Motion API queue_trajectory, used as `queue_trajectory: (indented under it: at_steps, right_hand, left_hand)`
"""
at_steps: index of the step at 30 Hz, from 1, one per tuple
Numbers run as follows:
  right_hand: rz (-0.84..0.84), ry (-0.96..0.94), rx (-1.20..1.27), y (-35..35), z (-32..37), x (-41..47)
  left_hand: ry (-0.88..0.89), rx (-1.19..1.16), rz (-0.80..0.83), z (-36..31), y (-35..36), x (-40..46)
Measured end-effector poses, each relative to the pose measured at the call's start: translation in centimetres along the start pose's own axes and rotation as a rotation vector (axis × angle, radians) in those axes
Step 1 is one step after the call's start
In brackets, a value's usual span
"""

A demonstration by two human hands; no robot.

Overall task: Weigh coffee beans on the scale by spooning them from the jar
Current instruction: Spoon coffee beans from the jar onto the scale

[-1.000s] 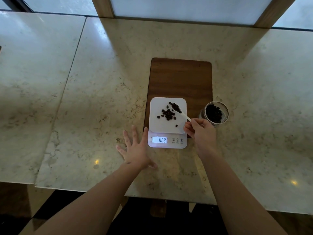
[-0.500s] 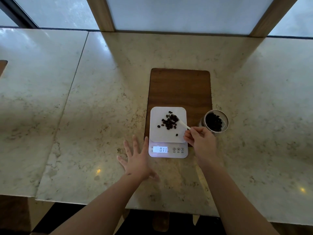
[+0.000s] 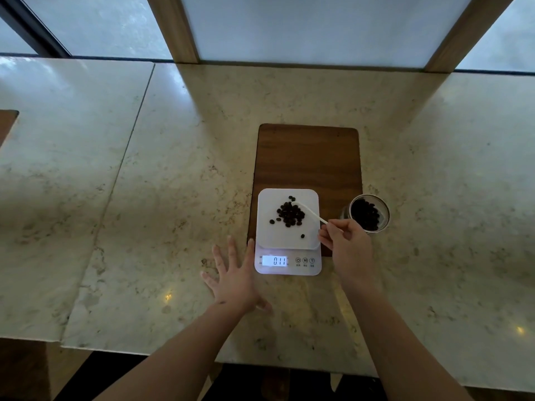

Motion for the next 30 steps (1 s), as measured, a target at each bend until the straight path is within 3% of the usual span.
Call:
queue_trajectory:
  at_steps: [4, 12, 23, 30]
  right_hand:
    - [-0.035, -0.121, -0.062, -0.4, 0.4, -0.7]
    - [-0.096, -0.187, -0.069, -0.7, 0.7, -1.7]
    - [-0.122, -0.122, 0.068, -0.9, 0.6, -2.5]
    - [-0.121, -0.075, 0.029, -0.9, 0.2, -2.7]
  left_hand:
    - [0.0, 0.008, 0.005, 0.0, 0.0, -0.1]
    - [-0.002, 0.01, 0.014, 0.0, 0.2, 0.1]
    - [-0.013, 0.02, 0.007, 0.3, 0.7, 0.6]
    - [0.002, 0.021, 0.008, 0.3, 0.6, 0.5]
Point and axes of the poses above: each hand's wrist, its own x-axis towards the middle knuckle, its own y-axis out of the palm, z = x × y, the point moved 6 cm from there along x, towards the middle knuckle, and after that the axes turned 8 degrees about -z, right-handed, at the moved point
